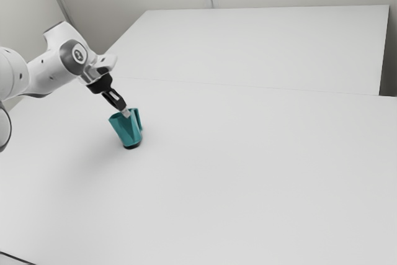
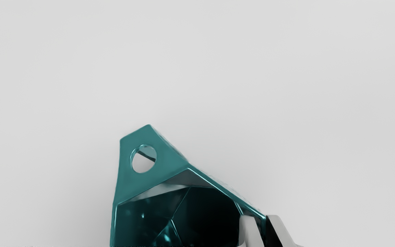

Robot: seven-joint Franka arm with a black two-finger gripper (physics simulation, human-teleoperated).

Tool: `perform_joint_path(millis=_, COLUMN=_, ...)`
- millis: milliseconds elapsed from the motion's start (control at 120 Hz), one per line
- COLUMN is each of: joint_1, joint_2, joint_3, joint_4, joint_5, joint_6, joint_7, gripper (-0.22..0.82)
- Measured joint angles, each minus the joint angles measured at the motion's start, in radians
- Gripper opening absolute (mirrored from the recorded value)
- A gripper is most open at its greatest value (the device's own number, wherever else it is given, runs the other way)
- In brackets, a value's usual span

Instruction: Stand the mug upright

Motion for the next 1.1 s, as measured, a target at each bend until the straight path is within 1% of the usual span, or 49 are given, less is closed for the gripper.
perform_joint_path(millis=117, joint_1=-0.008, joint_2=-0.001, joint_3=-0.001, joint_4=0.014, joint_5=0.019, joint_6=-0.005, joint_7=-0.046, gripper=0.15)
perform_joint_path(millis=183, joint_1=-0.010, joint_2=-0.006, joint_3=-0.001, joint_4=0.024, joint_5=0.024, joint_6=-0.008, joint_7=-0.070, gripper=0.27)
perform_joint_path(millis=267, joint_1=-0.012, joint_2=-0.016, joint_3=-0.001, joint_4=0.032, joint_5=0.027, joint_6=-0.011, joint_7=-0.097, gripper=0.38)
perform_joint_path(millis=367, joint_1=-0.017, joint_2=-0.043, joint_3=-0.001, joint_4=0.038, joint_5=0.028, joint_6=-0.013, joint_7=-0.126, gripper=0.46)
perform_joint_path(millis=433, joint_1=-0.025, joint_2=-0.069, joint_3=0.009, joint_4=0.037, joint_5=0.031, joint_6=-0.015, joint_7=-0.143, gripper=0.50)
perform_joint_path(millis=517, joint_1=-0.089, joint_2=-0.109, joint_3=0.087, joint_4=0.032, joint_5=0.056, joint_6=-0.016, joint_7=-0.162, gripper=0.54)
perform_joint_path(millis=592, joint_1=-0.115, joint_2=-0.145, joint_3=0.113, joint_4=0.032, joint_5=0.106, joint_6=-0.019, joint_7=-0.177, gripper=0.56)
perform_joint_path(millis=700, joint_1=-0.121, joint_2=-0.189, joint_3=0.120, joint_4=0.033, joint_5=0.178, joint_6=-0.038, joint_7=-0.205, gripper=0.58)
perform_joint_path(millis=850, joint_1=-0.122, joint_2=-0.265, joint_3=0.120, joint_4=0.034, joint_5=0.269, joint_6=-0.116, joint_7=-0.269, gripper=0.59)
perform_joint_path(millis=958, joint_1=-0.117, joint_2=-0.287, joint_3=0.117, joint_4=0.038, joint_5=0.297, joint_6=-0.160, joint_7=-0.309, gripper=0.60)
perform_joint_path(millis=1100, joint_1=-0.110, joint_2=-0.293, joint_3=0.114, joint_4=0.052, joint_5=0.310, joint_6=-0.201, joint_7=-0.351, gripper=0.60)
